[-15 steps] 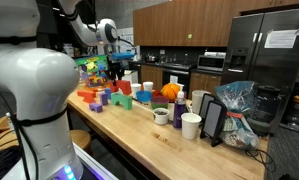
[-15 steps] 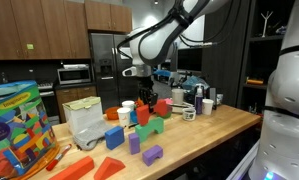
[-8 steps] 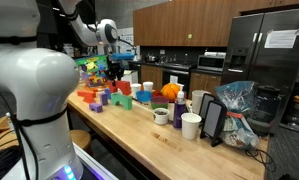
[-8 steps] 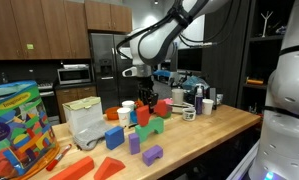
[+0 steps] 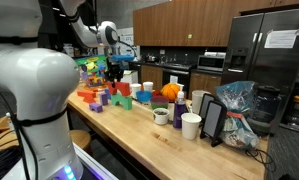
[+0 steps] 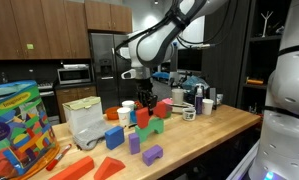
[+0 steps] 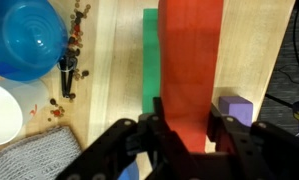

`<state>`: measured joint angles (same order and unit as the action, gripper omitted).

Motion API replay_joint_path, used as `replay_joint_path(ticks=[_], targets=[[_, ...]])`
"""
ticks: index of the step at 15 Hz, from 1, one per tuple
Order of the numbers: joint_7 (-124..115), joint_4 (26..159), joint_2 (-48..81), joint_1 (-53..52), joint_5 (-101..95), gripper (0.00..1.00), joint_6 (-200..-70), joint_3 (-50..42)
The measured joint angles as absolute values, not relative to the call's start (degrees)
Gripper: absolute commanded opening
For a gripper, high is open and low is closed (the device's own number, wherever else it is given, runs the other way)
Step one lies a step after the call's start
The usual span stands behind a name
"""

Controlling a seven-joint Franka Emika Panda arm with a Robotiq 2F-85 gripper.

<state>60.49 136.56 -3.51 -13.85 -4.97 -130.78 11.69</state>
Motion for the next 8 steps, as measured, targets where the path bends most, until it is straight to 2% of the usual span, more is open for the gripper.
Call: replay_joint_path(ticks=[8], targets=[[60.61, 135.39, -3.26, -14.17, -4.12, 0.15, -130.77, 12.06]])
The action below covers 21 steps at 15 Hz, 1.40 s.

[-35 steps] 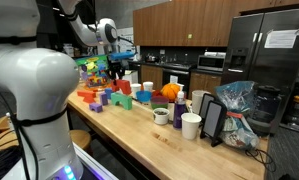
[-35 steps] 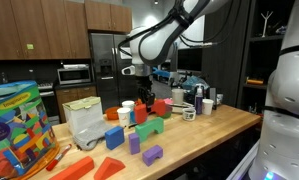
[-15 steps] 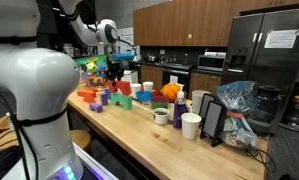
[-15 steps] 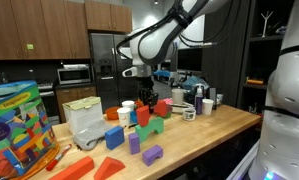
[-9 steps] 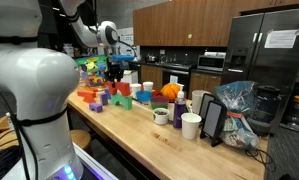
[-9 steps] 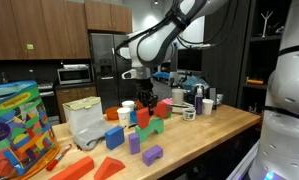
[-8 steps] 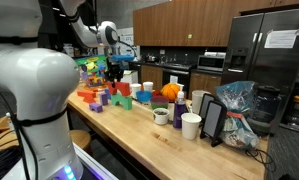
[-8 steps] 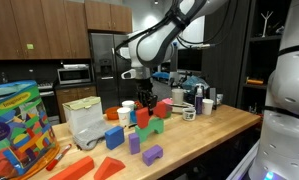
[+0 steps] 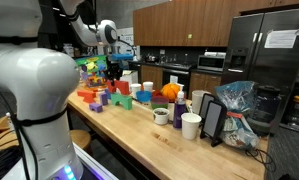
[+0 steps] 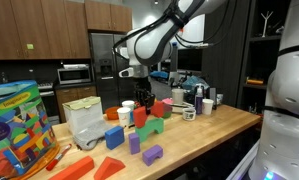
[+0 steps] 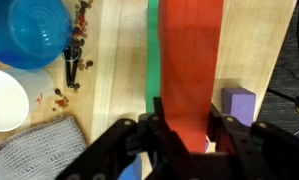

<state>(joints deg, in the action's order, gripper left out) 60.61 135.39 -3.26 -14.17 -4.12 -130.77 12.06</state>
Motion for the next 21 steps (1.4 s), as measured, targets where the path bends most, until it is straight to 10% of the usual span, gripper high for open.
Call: replay_joint_path(ticks=[21], targets=[[64.14, 133.92, -2.91, -13.35, -1.78, 0.15, -129.94, 10.51]])
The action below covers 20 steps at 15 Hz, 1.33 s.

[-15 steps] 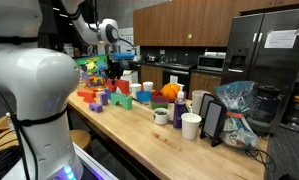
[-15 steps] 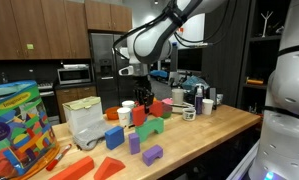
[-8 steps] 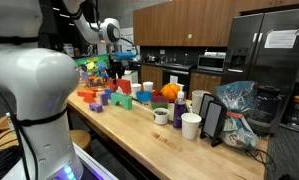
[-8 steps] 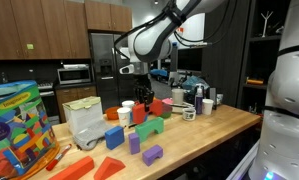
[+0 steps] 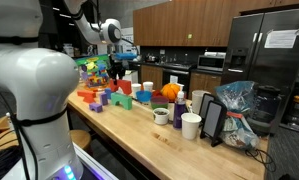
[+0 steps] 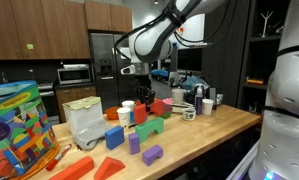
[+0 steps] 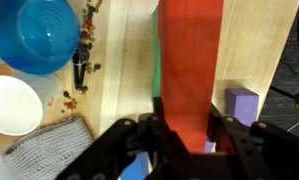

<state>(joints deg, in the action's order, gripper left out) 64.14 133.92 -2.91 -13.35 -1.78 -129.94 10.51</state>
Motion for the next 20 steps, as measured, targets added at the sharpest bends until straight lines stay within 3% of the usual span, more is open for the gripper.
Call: replay_joint_path(ticks=[15, 16, 18, 20], targets=[[65.12, 133.92, -1.5, -13.35, -1.78, 0.15, -129.52, 10.42], [65.18, 133.92, -1.5, -13.35, -1.78, 0.65, -129.49, 10.42], [65.34, 133.92, -1.48, -13.33, -1.78, 0.69, -129.42, 10.42], [65.43, 133.92, -1.44, -13.22, -1.78, 0.82, -129.37, 10.42]])
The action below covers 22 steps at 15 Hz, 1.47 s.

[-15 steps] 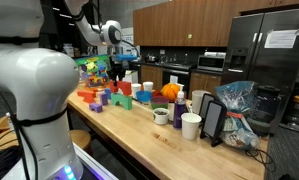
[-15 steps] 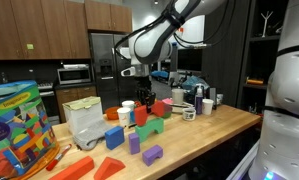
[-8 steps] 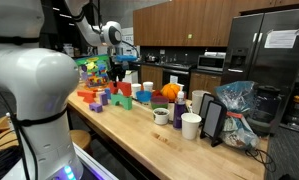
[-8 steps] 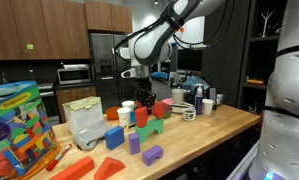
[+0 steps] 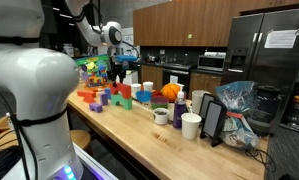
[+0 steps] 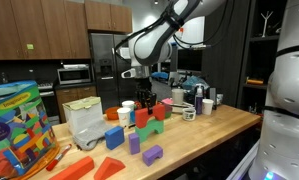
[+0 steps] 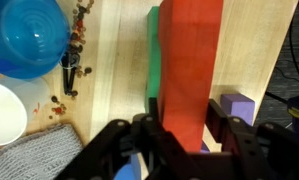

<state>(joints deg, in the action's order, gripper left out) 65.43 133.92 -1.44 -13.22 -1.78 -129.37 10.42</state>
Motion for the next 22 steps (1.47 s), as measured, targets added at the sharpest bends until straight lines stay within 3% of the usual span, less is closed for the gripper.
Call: replay_joint_path(ticks=[2, 4, 22], targets=[[65.51, 133.91, -1.35, -13.05, -1.78, 0.95, -129.35, 10.4], [65.68, 133.88, -1.27, -12.82, -1.78, 1.0, -129.35, 10.4], [64.42, 134.44, -5.97, -13.32, -1.78, 1.0, -127.43, 11.75]])
